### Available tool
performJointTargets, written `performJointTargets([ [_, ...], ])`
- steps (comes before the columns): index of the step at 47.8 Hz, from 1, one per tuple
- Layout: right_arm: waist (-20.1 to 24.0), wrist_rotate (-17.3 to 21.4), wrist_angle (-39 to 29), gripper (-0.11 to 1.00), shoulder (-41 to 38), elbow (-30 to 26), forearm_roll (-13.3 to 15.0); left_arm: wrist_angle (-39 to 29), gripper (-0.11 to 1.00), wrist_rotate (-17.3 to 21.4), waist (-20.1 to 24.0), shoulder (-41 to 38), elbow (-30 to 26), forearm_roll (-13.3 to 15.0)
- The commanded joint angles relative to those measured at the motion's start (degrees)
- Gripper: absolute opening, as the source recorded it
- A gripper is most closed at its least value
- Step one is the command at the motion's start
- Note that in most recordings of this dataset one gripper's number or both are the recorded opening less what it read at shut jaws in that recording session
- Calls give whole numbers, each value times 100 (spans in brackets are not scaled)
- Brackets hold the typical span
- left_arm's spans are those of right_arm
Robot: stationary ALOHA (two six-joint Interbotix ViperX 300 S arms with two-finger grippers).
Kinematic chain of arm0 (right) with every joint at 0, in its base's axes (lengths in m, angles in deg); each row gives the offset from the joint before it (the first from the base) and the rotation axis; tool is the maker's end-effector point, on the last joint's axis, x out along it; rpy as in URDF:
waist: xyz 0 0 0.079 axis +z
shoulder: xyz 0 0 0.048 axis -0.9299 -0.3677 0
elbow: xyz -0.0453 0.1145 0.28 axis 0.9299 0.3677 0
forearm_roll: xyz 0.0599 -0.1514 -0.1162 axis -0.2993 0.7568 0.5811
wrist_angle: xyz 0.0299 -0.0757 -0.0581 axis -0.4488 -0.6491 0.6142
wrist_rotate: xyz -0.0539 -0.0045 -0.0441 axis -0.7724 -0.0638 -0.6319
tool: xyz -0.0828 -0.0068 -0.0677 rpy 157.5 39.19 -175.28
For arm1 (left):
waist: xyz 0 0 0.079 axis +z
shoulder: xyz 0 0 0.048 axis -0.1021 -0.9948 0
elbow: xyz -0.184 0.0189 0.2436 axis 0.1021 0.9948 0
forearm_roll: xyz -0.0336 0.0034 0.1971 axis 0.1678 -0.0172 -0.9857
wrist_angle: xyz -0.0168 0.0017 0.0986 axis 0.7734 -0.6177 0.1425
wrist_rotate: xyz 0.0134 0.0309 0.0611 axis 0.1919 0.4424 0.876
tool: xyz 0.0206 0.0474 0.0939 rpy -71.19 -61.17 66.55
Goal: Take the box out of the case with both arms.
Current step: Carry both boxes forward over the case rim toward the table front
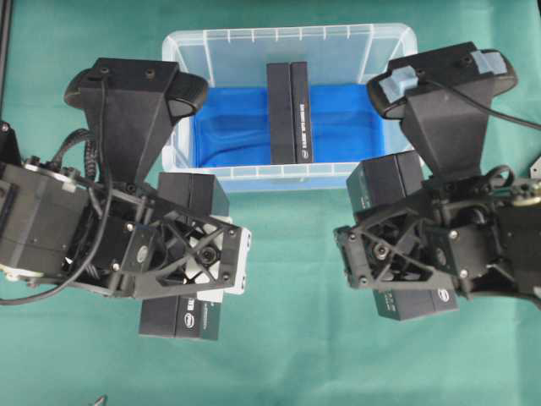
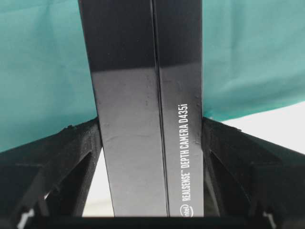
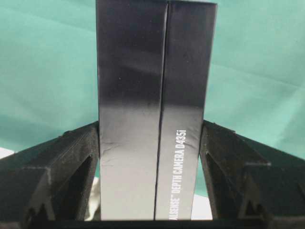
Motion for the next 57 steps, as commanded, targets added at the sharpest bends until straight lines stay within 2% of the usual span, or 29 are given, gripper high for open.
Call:
performJointTargets([
  [1,35,0,-53,67,97,-141,18,9,64,-9,0,141,-114,-44],
  [42,62,18,-79,67,53,-114,0,-9,64,-9,-9,132,-62,-62],
  [57,79,26,70,67,-9,272,-35,114,64,-167,-97,149,510,-141],
])
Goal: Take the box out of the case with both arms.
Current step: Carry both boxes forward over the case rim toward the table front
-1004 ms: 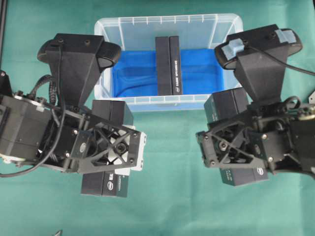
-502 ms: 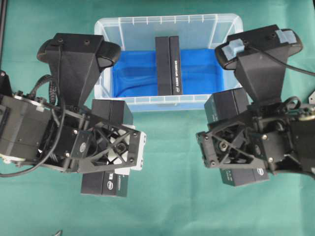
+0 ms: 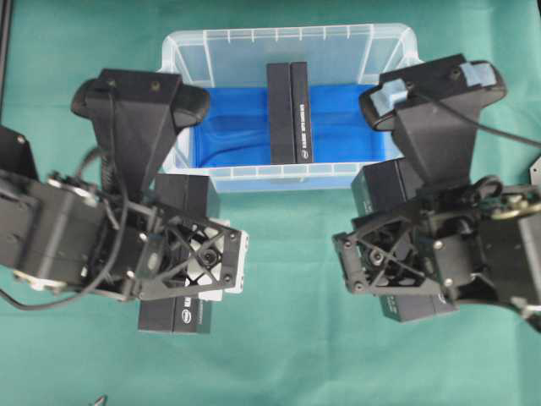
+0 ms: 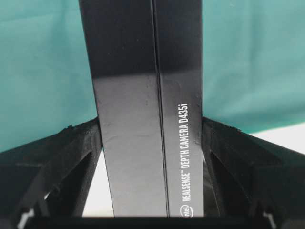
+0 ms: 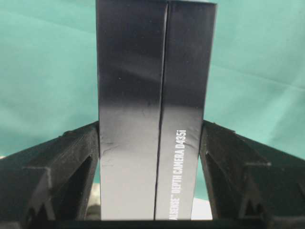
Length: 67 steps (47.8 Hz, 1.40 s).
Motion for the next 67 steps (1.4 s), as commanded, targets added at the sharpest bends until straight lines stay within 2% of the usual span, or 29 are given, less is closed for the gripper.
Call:
performJointTargets([
  [1,44,9,167,67,79,123,-18,88,64,-62,-62,141,97,-79],
  [14,53,264,1125,67,79,976,-158,677,64,-281,-141,237,853,-343],
  [21,53,360,1529,67,79,1424,-246,1063,64,-545,-202,290,1345,-501],
  [39,141,817,2575,67,70,2435,-220,2057,64,-1046,-325,246,2364,-598],
  [50,211,1345,3164,67,70,3015,-176,2733,64,-1195,-352,-53,2698,-624],
  [58,211,1503,3586,67,35,3349,-167,3164,64,-1195,-369,-404,2742,-624],
  [67,211,1564,3691,67,-18,3437,-167,3217,64,-1248,-404,-536,2777,-615],
])
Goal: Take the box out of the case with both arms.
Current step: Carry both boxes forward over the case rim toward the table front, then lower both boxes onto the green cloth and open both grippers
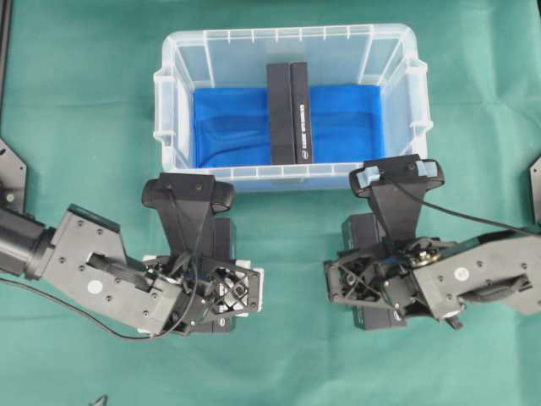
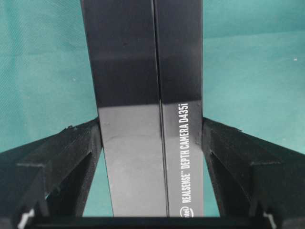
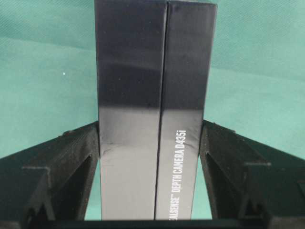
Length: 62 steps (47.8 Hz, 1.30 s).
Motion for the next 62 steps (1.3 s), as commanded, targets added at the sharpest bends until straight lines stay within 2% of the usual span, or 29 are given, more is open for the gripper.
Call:
performJointTargets([
  [1,35,0,35,67,79,-53,26,9,64,-70,-26,123,-44,-35],
  [17,35,0,18,67,62,-35,26,527,64,-211,-35,325,360,79],
  [37,35,0,132,67,70,62,26,598,64,-167,-35,334,352,79],
  [48,35,-9,193,67,70,97,26,756,64,-149,-35,422,483,343],
  [50,35,0,193,70,70,97,26,756,65,-149,-53,431,492,352],
  [53,35,0,185,84,79,97,26,729,65,-158,-53,448,492,352],
  [57,26,0,167,94,70,88,26,729,80,-149,-53,448,492,352],
  [62,35,9,167,93,79,97,26,729,92,-149,-53,448,492,352],
])
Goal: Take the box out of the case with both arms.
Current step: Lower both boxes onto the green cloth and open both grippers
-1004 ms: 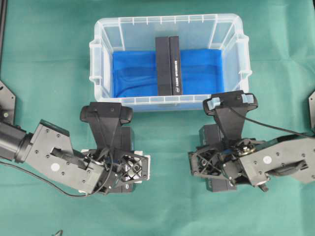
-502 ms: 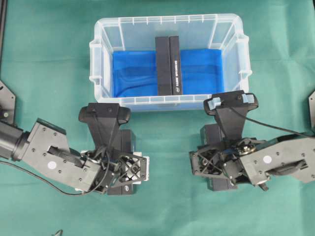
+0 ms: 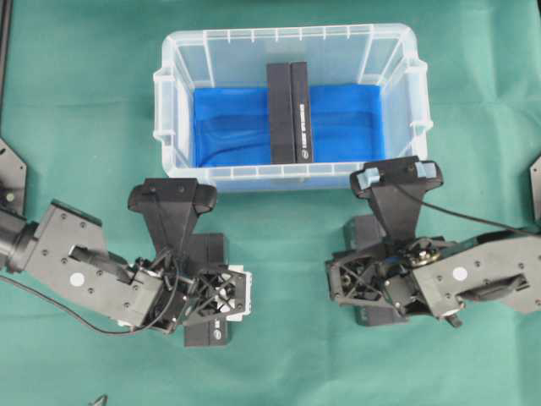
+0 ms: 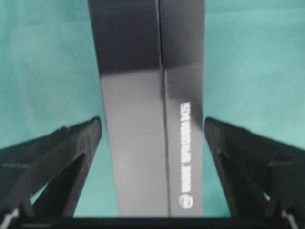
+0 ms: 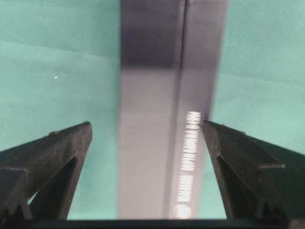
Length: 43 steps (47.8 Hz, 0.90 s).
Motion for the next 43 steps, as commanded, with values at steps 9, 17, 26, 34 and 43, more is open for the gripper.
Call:
performJointTargets([
  [9,35,9,-9,92,105,-53,18,0,92,-9,-18,185,-44,-9],
  [17,35,9,-18,92,105,-62,18,0,92,-9,-18,185,-53,0],
  [26,35,9,-53,92,158,-70,18,-18,92,-9,-18,211,-70,0],
  [34,26,9,-185,92,220,-70,18,-79,92,-9,-18,237,-79,0],
  [43,18,0,-193,92,281,-79,18,-237,92,-9,-18,281,-141,0],
])
